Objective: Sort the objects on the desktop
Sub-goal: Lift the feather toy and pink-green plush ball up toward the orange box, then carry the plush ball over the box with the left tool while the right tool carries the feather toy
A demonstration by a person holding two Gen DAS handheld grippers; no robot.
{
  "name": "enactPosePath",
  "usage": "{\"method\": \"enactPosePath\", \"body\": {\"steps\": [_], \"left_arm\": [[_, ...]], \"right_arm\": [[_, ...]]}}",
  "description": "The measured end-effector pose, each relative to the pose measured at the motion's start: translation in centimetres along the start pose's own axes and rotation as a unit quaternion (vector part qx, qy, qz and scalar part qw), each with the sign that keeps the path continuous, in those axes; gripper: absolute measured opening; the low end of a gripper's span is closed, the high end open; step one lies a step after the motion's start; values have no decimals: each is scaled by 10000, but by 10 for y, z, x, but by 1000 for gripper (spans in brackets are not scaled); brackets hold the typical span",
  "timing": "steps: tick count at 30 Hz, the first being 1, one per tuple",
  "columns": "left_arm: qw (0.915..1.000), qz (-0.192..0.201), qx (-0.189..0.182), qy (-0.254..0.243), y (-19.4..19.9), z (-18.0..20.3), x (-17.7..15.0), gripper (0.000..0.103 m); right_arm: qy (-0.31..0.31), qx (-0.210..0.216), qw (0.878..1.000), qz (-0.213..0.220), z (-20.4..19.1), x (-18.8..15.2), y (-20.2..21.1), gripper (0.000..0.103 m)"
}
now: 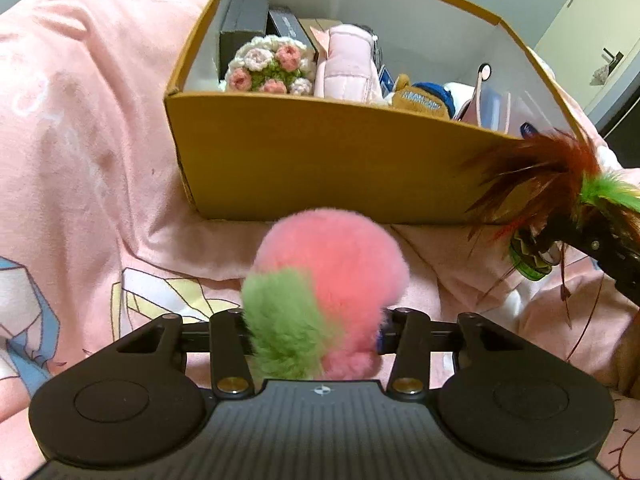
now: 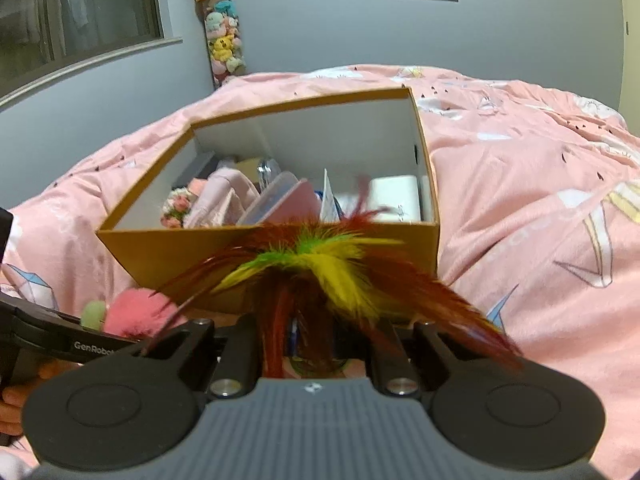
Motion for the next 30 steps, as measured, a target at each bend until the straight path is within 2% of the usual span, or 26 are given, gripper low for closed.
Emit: {"method": "enactPosePath", "body": {"steps": [11,17,30], "left_arm": [[9994,307,-83,-99,23,10,16,51],[9986,486,-157,-131,39,11,29,51],[9949,847,-290,-459,89,31,76,51]], "right_arm": [[229,309,9989,280,-20,17,25,14],[102,560,9979,324,-27,32,37,14],[69,1134,9908,728,-45,86,64,14]]}}
Point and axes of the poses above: each gripper's, at about its wrist camera, not at the fingertips, and y roughly against the way its jaws point, z to its right, x to its top, the point moved 9 cm from there along -y, roughly the way its jaws point, and after that the axes turned 15 degrees about -y, right-handed, at the moved point
